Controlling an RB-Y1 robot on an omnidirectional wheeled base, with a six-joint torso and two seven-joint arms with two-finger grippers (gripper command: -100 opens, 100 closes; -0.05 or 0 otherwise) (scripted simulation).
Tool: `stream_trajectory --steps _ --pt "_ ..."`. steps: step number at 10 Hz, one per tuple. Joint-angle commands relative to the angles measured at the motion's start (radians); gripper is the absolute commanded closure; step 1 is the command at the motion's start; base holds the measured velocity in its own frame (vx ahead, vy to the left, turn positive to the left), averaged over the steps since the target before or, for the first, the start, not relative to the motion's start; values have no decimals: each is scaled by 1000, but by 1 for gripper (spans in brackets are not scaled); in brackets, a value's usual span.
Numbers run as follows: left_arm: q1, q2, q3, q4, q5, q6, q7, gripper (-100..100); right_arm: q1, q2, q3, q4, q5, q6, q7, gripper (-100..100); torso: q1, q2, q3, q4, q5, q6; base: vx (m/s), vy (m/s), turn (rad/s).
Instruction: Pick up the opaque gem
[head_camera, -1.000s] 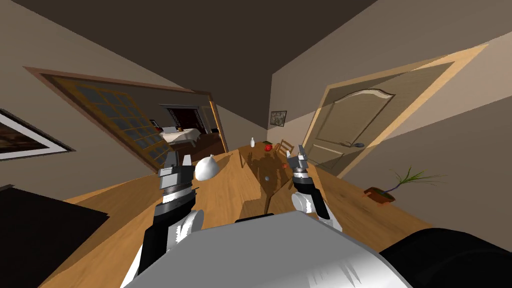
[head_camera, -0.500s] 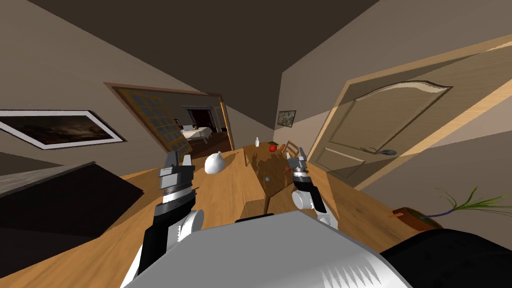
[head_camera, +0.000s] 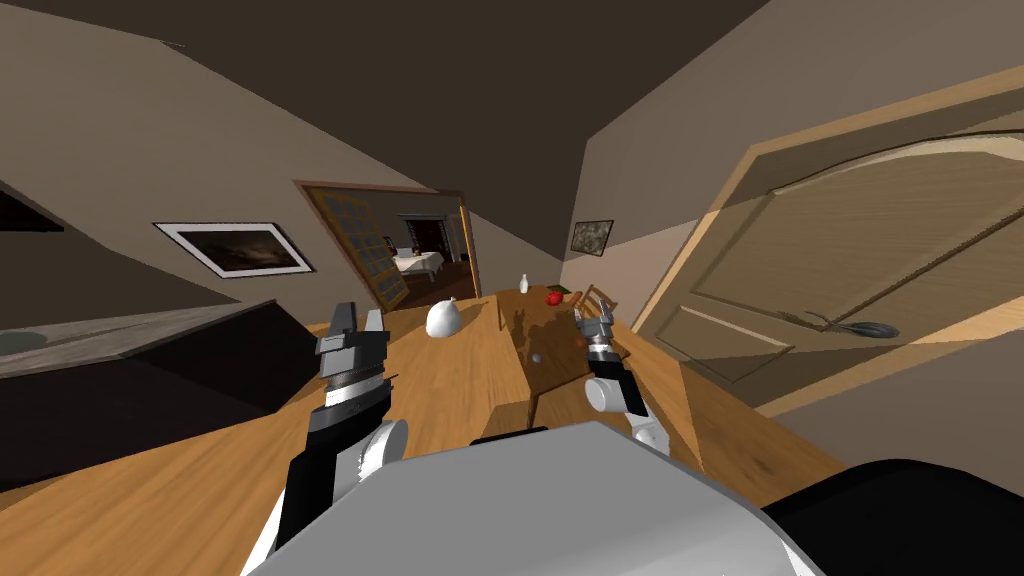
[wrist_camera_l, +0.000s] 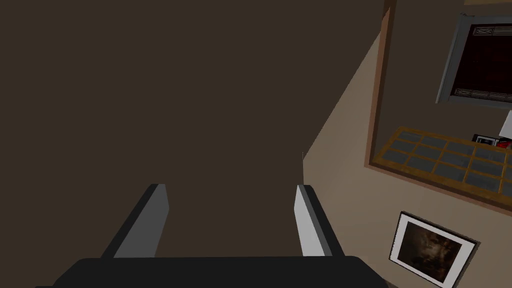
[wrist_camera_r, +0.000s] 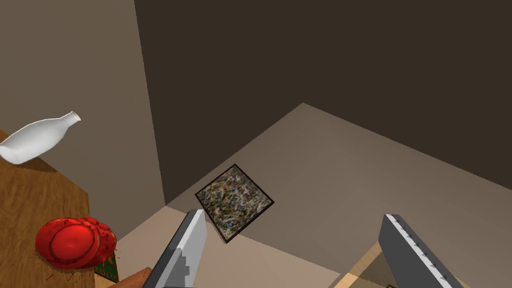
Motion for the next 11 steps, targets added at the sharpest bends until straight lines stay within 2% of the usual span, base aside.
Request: stream_trajectory --steps 1,2,3,4,5,6,7,8,9,11 --pt "0 0 0 0 0 0 0 0 -16 -4 -13 50 -42 -7 -40 -100 0 0 0 0 0 0 -50 -79 319" --pt "0 0 0 0 0 0 0 0 -16 -4 -13 59 -42 -7 -40 -100 0 0 0 0 0 -1 -35 -83 147" --pt "0 0 0 0 0 0 0 0 -33 -7 -27 96 -82 -8 -76 -100 1 0 0 0 0 0 -42 -101 248" --pt "0 0 0 0 0 0 0 0 -33 -7 -27 108 -82 -8 -76 -100 0 0 0 0 0 -1 -43 -97 186" --pt "0 0 0 0 0 0 0 0 -49 -10 -41 134 -123 -9 -113 -100 0 0 0 0 0 0 -53 -102 277" --pt "0 0 0 0 0 0 0 0 -49 -10 -41 157 -123 -9 -113 -100 -1 0 0 0 0 -1 -49 -76 193" --pt "0 0 0 0 0 0 0 0 -49 -10 -41 157 -123 -9 -113 -100 1 0 0 0 0 0 -18 -31 13" --pt "0 0 0 0 0 0 0 0 -66 -12 -56 189 -165 -10 -152 -100 3 -2 -1 0 1 0 -32 -57 224" --pt "0 0 0 0 0 0 0 0 -66 -12 -56 207 -165 -10 -152 -100 2 -2 -1 0 1 0 -42 -70 280" --pt "0 0 0 0 0 0 0 0 -99 -13 -85 289 -236 -10 -220 -100 1 0 0 0 0 -1 -81 -110 400"
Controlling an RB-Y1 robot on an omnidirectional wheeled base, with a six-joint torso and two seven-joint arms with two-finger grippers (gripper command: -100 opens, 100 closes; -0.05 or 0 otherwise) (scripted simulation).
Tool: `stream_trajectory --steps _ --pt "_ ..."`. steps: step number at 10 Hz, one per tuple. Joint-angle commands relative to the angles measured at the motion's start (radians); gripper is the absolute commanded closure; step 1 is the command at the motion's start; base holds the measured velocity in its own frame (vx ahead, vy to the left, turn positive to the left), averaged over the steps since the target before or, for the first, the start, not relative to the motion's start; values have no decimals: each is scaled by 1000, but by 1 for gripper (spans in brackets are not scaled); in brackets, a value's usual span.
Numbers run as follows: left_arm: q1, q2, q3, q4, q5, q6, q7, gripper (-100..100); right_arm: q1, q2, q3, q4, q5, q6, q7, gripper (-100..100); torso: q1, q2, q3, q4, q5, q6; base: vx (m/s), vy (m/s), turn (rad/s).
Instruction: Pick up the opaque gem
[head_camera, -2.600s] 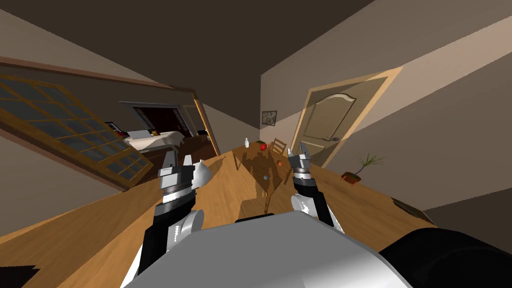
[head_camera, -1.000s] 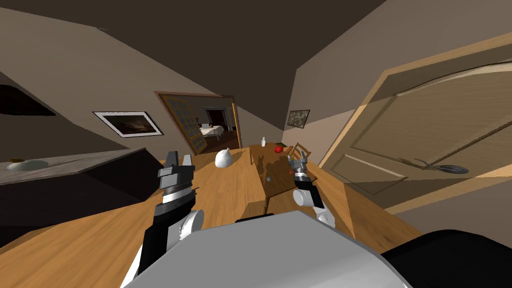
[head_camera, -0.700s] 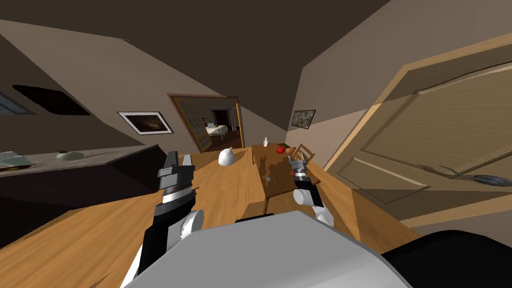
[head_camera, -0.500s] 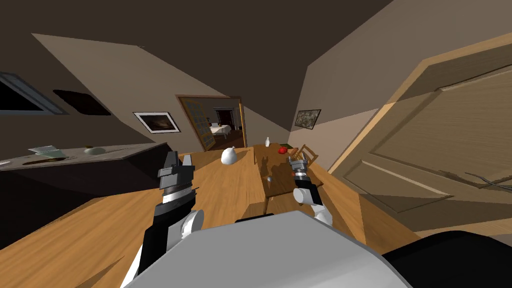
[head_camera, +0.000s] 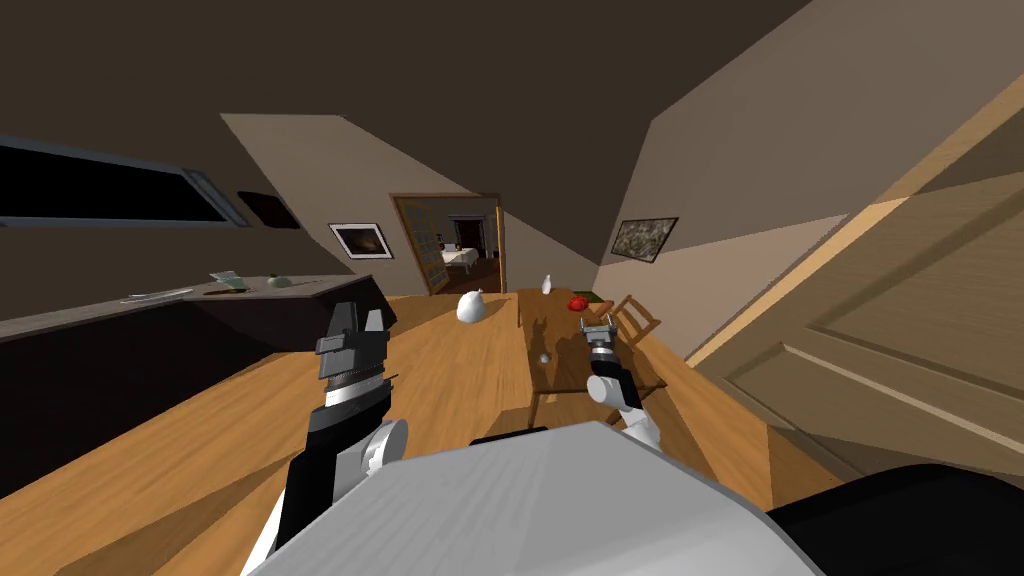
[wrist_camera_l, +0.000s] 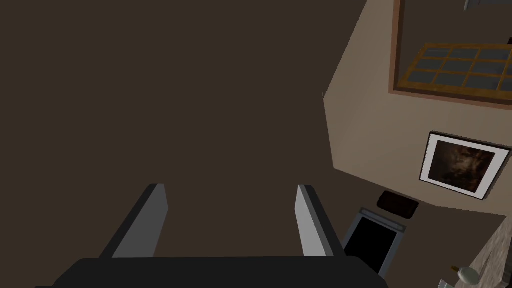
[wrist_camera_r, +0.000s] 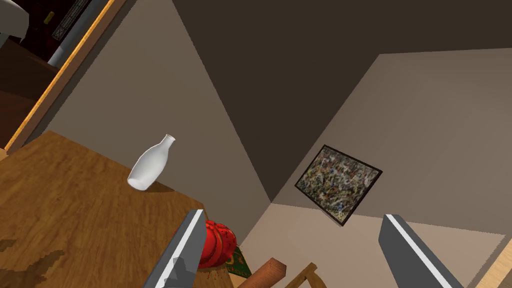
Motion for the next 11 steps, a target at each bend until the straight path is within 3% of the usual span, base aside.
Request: stream_trajectory --steps 1,4,5,9,10,11 --pt "0 0 0 0 0 0 0 0 -8 1 -9 40 -35 3 -32 -100 0 0 0 0 0 0 -74 -139 161" --pt "0 0 0 0 0 0 0 0 -40 3 -37 136 -119 4 -113 -100 3 -2 -1 0 0 1 -61 -74 265" --pt "0 0 0 0 0 0 0 0 -40 3 -37 140 -122 4 -113 -100 4 -2 -1 0 1 0 -58 -63 190" --pt "0 0 0 0 0 0 0 0 -84 10 -76 279 -244 9 -231 -100 3 -2 -1 0 0 1 -74 -77 328" --pt "0 0 0 0 0 0 0 0 -84 10 -76 285 -250 9 -231 -100 3 -2 -1 0 1 0 -56 -54 162" --pt "0 0 0 0 0 0 0 0 -97 14 -88 314 -292 11 -268 -100 4 -3 -2 -1 1 2 -54 -55 287"
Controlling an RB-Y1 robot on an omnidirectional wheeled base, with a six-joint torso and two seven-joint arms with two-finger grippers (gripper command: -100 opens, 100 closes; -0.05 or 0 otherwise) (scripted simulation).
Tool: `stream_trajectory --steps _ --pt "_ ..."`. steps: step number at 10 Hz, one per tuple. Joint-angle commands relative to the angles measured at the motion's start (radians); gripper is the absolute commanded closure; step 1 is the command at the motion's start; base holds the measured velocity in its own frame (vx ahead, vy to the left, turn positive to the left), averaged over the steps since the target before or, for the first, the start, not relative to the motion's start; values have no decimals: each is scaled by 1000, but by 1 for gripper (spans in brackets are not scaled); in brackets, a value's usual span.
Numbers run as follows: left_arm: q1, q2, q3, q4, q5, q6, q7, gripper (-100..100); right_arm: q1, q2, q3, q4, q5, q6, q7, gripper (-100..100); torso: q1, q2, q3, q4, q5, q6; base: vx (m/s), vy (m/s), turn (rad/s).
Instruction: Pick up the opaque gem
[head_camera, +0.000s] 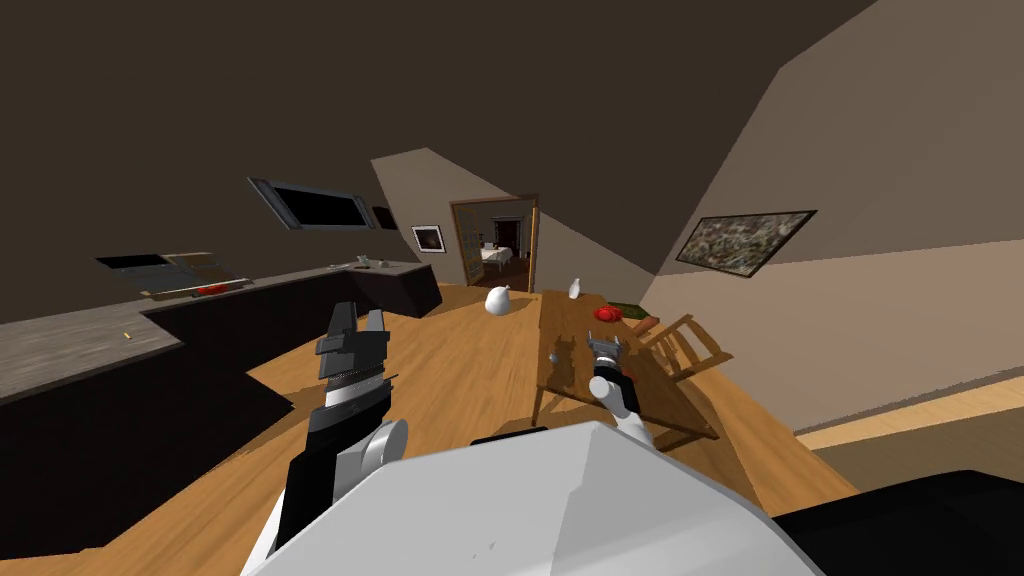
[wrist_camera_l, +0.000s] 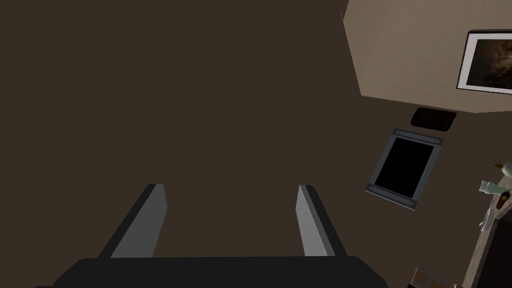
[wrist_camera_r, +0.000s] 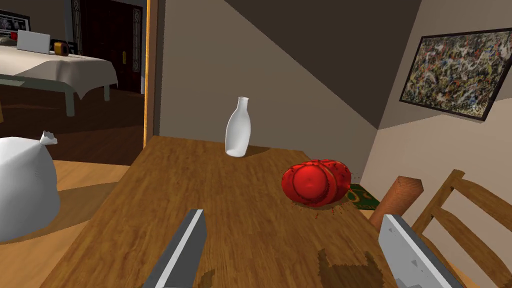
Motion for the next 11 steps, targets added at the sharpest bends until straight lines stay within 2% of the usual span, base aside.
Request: stream_trajectory --steps 1,2,3,5,7,9,10,11 --pt "0 0 0 0 0 0 0 0 -10 -7 0 50 -20 -9 -34 -100 0 0 0 0 0 0 -49 -48 183" --pt "0 0 0 0 0 0 0 0 -22 -3 -12 84 -61 -6 -71 -100 0 0 0 0 0 1 -59 -39 306" --pt "0 0 0 0 0 0 0 0 -22 -3 -12 95 -61 -6 -71 -100 1 0 0 0 0 0 -48 -39 179" --pt "0 0 0 0 0 0 0 0 -43 8 -32 160 -130 2 -135 -100 0 0 0 0 0 0 -74 -53 308" --pt "0 0 0 0 0 0 0 0 -43 8 -32 178 -139 2 -143 -100 0 0 0 0 0 1 -43 -36 148" --pt "0 0 0 0 0 0 0 0 -60 22 -49 254 -207 11 -208 -100 2 -3 -1 -1 0 0 -39 -31 380" --pt "0 0 0 0 0 0 0 0 -60 22 -49 254 -211 11 -208 -100 0 -2 -1 0 0 1 -40 -47 109" --pt "0 0 0 0 0 0 0 0 -67 30 -56 288 -243 17 -238 -100 0 -2 -1 0 0 2 -37 -30 209"
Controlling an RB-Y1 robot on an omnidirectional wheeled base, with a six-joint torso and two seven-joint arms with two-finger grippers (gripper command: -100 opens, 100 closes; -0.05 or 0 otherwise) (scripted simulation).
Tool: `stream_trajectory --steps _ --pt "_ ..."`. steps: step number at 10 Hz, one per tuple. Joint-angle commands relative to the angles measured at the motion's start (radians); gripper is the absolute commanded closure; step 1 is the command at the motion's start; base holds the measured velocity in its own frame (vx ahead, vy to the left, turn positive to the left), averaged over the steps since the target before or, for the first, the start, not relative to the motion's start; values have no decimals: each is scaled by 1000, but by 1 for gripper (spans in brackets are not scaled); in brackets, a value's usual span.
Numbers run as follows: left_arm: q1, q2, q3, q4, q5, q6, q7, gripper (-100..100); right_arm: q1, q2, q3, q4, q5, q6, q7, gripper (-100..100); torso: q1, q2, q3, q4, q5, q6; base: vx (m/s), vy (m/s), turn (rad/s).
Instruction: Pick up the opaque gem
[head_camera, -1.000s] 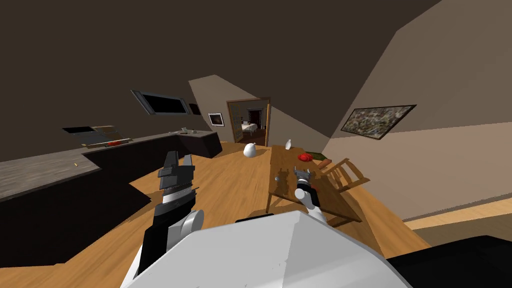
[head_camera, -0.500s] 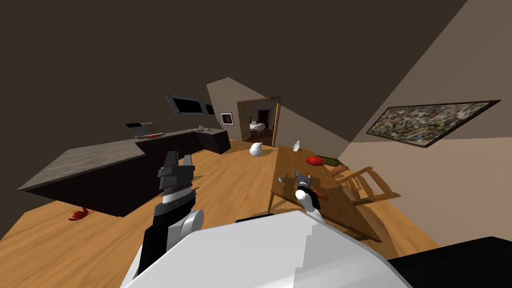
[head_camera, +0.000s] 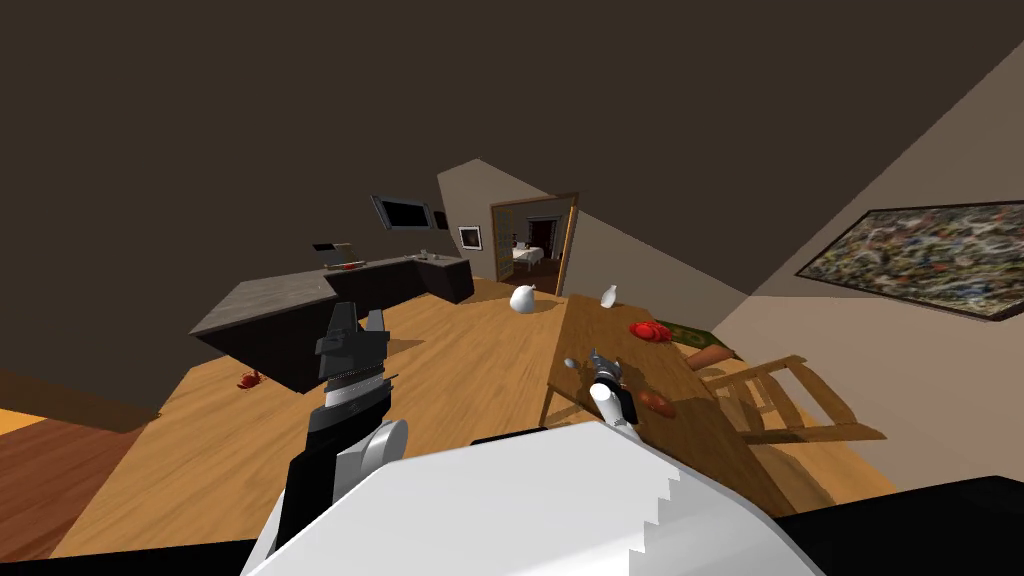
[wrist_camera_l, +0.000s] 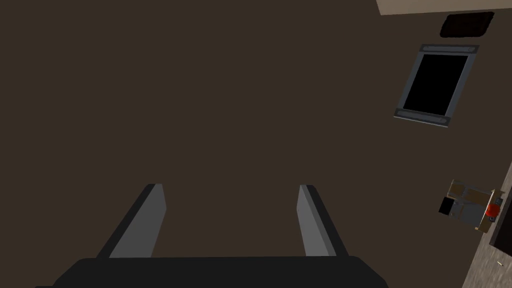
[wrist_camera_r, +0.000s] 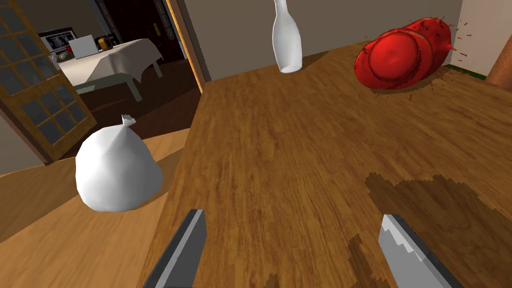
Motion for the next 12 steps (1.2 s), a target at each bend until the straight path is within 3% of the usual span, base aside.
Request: stream_trajectory --steps 1,7,11,12 --pt "0 0 0 0 0 0 0 0 -6 13 -2 50 -43 4 -50 -100 0 0 0 0 0 0 -44 -46 343" --pt "0 0 0 0 0 0 0 0 -17 46 -15 137 -120 23 -122 -100 0 -3 -1 -1 0 0 -11 -29 207" --pt "0 0 0 0 0 0 0 0 -19 105 -22 220 -189 50 -185 -100 -1 -5 -3 -1 0 1 25 -45 224" --pt "0 0 0 0 0 0 0 0 -23 102 -27 200 -181 42 -163 -100 -2 -6 -3 -1 0 1 30 -37 53"
